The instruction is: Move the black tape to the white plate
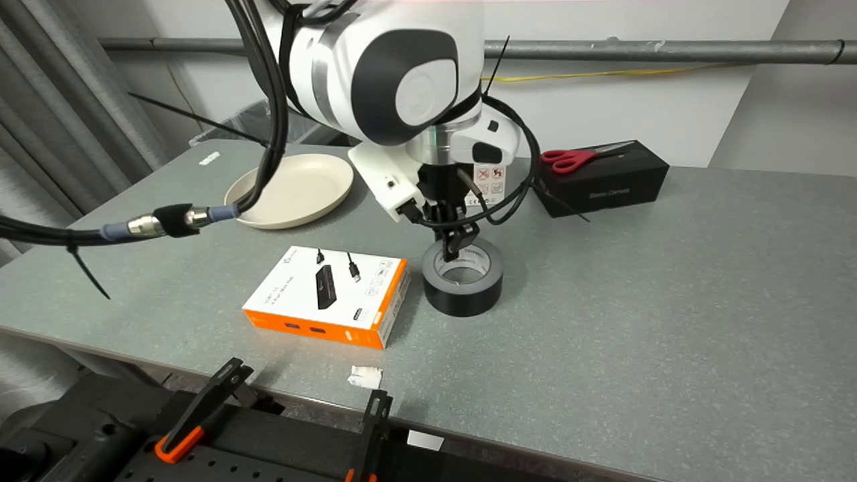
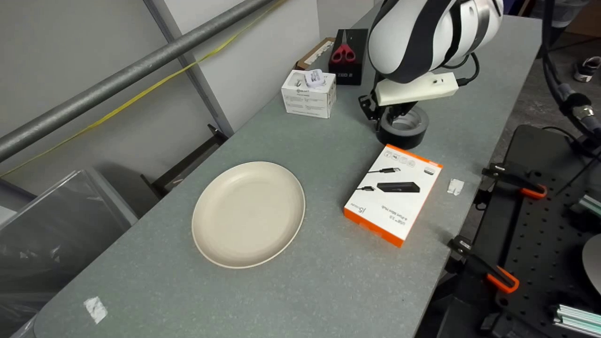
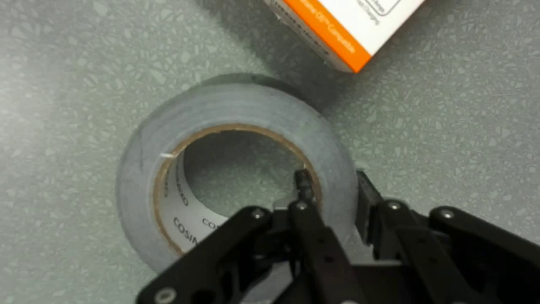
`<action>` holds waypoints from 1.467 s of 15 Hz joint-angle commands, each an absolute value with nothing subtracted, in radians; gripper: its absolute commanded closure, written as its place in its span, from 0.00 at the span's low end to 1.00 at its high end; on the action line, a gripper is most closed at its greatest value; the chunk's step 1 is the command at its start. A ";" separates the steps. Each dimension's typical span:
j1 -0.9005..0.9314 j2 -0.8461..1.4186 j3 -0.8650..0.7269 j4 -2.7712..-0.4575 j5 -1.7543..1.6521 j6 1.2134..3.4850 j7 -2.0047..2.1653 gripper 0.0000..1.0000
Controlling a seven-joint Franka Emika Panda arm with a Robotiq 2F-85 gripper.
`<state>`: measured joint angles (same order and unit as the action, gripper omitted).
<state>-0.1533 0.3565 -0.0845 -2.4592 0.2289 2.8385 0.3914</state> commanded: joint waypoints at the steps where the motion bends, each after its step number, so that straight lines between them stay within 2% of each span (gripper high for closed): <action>1: -0.086 0.217 -0.120 -2.502 0.206 2.790 0.389 0.94; 6: -0.050 -0.001 -0.053 -2.545 0.257 2.818 0.359 0.94; 9: -0.021 -0.058 -0.013 -2.534 0.259 2.795 0.364 0.94; 10: -0.038 0.006 -0.029 -2.511 0.234 2.817 0.385 0.94; 11: -0.032 -0.010 -0.021 -2.514 0.234 2.812 0.388 0.74; 19: -0.035 0.015 -0.030 -2.518 0.233 2.812 0.388 0.74; 20: -0.027 0.026 -0.022 -2.499 0.248 2.821 0.387 0.94; 22: 0.002 0.053 0.014 -2.451 0.314 2.833 0.346 0.94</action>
<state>-0.0337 0.0192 -0.0208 -2.5146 0.2368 2.8164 0.3875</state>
